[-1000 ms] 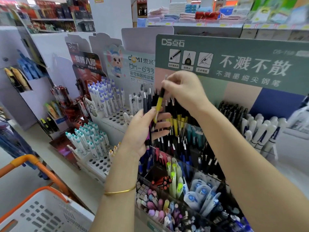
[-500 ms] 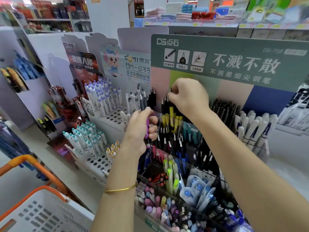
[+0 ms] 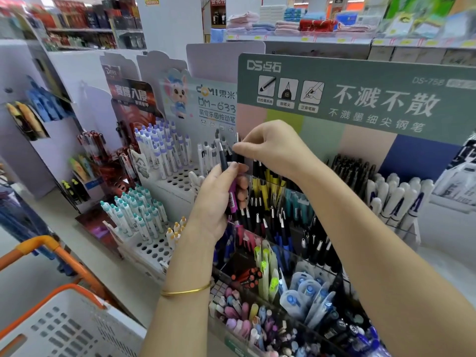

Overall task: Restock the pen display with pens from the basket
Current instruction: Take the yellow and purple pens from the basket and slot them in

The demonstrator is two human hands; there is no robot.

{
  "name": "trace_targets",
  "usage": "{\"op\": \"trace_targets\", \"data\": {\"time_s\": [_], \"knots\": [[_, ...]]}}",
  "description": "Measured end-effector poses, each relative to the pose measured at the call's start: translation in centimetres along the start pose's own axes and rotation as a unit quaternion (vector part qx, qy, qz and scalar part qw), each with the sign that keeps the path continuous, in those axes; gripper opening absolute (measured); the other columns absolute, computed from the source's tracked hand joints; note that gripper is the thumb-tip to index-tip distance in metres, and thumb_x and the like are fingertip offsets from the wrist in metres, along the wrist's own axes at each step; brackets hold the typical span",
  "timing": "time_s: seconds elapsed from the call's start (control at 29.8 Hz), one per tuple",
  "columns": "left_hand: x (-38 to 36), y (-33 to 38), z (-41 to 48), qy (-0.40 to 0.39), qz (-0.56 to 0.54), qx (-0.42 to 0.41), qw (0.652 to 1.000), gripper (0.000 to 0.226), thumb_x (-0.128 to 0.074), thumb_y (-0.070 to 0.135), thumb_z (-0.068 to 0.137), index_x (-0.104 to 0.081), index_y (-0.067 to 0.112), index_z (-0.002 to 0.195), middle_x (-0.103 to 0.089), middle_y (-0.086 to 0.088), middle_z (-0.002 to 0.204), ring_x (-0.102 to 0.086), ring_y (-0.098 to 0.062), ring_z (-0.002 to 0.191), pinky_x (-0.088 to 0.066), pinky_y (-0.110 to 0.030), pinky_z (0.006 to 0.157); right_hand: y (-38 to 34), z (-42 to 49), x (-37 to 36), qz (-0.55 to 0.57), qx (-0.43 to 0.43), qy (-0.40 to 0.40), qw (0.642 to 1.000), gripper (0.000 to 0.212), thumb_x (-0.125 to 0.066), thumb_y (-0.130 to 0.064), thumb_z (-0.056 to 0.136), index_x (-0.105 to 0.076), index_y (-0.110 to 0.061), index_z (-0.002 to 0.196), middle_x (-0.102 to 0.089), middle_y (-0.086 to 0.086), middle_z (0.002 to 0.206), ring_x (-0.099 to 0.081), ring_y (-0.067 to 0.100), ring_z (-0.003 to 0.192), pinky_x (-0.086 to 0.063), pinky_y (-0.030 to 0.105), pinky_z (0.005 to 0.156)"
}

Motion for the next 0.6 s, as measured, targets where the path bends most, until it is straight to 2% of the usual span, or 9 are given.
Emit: {"op": "trace_targets", "data": {"time_s": [0.1, 0.17, 0.24, 0.34, 0.4, 0.47, 0.54, 0.6], "knots": [[0.2, 0.3, 0.0, 0.007, -0.007, -0.015, 1.000, 0.021, -0.041, 0.022, 0.104, -0.058, 0.010, 0.099, -0.051, 0.002, 0.063, -0.042, -0.008, 0.048, -0.035, -0.020, 0.042, -0.1, 0.5, -0.5, 0.034, -0.005, -0.002, 0.999, 0.021, -0.065, -0.020, 0.087, -0.074, 0.000, 0.087, -0.072, 0.016, 0.088, -0.066, 0.026, 0.081, -0.054, 0.037, 0.077], [0.4, 0.5, 0.1, 0.014, 0.000, -0.022, 1.000, 0.020, -0.042, 0.021, 0.104, -0.058, 0.010, 0.102, -0.050, 0.003, 0.063, -0.039, -0.007, 0.048, -0.032, -0.019, 0.039, -0.2, 1.0, -0.6, 0.068, -0.020, 0.001, 0.997, 0.026, -0.061, -0.021, 0.089, -0.072, 0.002, 0.087, -0.071, 0.021, 0.090, -0.059, 0.021, 0.069, -0.048, 0.029, 0.068], [0.6, 0.7, 0.1, 0.016, 0.010, -0.027, 0.999, 0.018, -0.044, 0.021, 0.103, -0.058, 0.011, 0.103, -0.048, 0.004, 0.062, -0.036, -0.007, 0.047, -0.029, -0.018, 0.038, -0.5, 1.5, -1.0, 0.074, -0.020, -0.013, 0.997, 0.037, -0.063, -0.029, 0.089, -0.069, 0.007, 0.089, -0.068, 0.025, 0.093, -0.050, 0.017, 0.065, -0.041, 0.028, 0.061], [0.6, 0.8, 0.1, 0.016, 0.015, -0.031, 0.999, 0.018, -0.044, 0.023, 0.103, -0.059, 0.012, 0.102, -0.050, 0.004, 0.062, -0.038, -0.007, 0.048, -0.030, -0.017, 0.039, -0.9, 2.1, -1.3, 0.076, -0.013, -0.009, 0.997, 0.036, -0.066, -0.025, 0.087, -0.067, 0.011, 0.089, -0.068, 0.021, 0.079, -0.050, 0.016, 0.061, -0.045, 0.031, 0.059], [1.2, 0.8, 0.2, 0.060, 0.018, -0.018, 0.998, 0.017, -0.044, 0.024, 0.104, -0.059, 0.016, 0.102, -0.058, 0.002, 0.070, -0.049, -0.007, 0.054, -0.040, -0.017, 0.042, -0.7, 2.6, -0.5, 0.114, -0.020, 0.066, 0.991, 0.028, -0.063, -0.019, 0.090, -0.066, 0.009, 0.085, -0.064, 0.013, 0.074, -0.051, 0.015, 0.061, -0.046, 0.032, 0.062], [2.3, 0.6, 0.4, 0.119, 0.033, -0.009, 0.992, 0.015, -0.044, 0.023, 0.104, -0.058, 0.020, 0.105, -0.061, -0.001, 0.083, -0.058, -0.007, 0.063, -0.049, -0.019, 0.047, -0.1, 2.9, 1.3, 0.125, -0.032, 0.187, 0.974, 0.019, -0.060, -0.018, 0.092, -0.065, -0.002, 0.083, -0.065, 0.006, 0.081, -0.058, 0.016, 0.072, -0.051, 0.034, 0.073], [3.2, 0.4, 0.4, 0.158, 0.067, -0.015, 0.985, 0.015, -0.042, 0.020, 0.104, -0.057, 0.020, 0.105, -0.057, -0.003, 0.088, -0.055, -0.007, 0.061, -0.046, -0.017, 0.044, 0.3, 2.7, 2.3, 0.096, -0.029, 0.267, 0.959, 0.012, -0.059, -0.020, 0.093, -0.065, -0.010, 0.090, -0.063, -0.002, 0.084, -0.060, 0.015, 0.083, -0.050, 0.034, 0.080], [3.5, 0.2, 0.3, 0.169, 0.082, -0.018, 0.982, 0.014, -0.041, 0.018, 0.104, -0.056, 0.018, 0.103, -0.053, -0.002, 0.085, -0.045, -0.005, 0.053, -0.035, -0.015, 0.039, 0.4, 2.7, 1.8, 0.045, -0.011, 0.265, 0.963, 0.013, -0.058, -0.020, 0.094, -0.065, -0.010, 0.096, -0.062, -0.004, 0.086, -0.059, 0.016, 0.085, -0.050, 0.033, 0.078]]}}
Point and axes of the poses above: each hand's wrist, its own z-axis towards the middle knuckle, its own x-axis out of the back of the hand, y = z × x, the point moved 5 cm from there along z, towards the middle knuckle
